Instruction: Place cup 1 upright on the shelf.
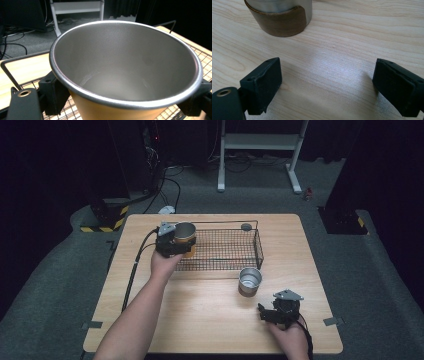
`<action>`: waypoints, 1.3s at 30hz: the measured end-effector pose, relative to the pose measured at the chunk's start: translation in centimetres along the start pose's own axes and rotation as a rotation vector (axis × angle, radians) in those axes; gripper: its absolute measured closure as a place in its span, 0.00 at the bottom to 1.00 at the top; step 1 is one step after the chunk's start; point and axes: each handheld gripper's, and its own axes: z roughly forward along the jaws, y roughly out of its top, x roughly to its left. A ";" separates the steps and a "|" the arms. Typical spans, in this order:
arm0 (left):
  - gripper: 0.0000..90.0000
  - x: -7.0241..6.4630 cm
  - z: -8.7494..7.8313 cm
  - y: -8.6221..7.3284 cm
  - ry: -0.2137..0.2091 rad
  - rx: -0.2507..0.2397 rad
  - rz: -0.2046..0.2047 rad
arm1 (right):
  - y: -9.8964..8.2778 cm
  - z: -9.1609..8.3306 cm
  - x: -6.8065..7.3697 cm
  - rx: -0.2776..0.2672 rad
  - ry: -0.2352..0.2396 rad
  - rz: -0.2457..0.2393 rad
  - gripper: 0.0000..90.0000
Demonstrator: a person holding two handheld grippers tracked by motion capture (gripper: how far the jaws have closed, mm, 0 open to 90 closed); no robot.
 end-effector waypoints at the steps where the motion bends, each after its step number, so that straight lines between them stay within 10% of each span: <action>1: 0.17 0.0 0.0 0.0 0.000 0.000 0.000 | 0.0 0.0 0.0 0.000 0.000 0.000 0.10; 39: 0.17 0.6 1.6 -2.3 0.071 0.162 -0.002 | 0.0 0.0 0.0 -0.001 0.003 -0.007 0.10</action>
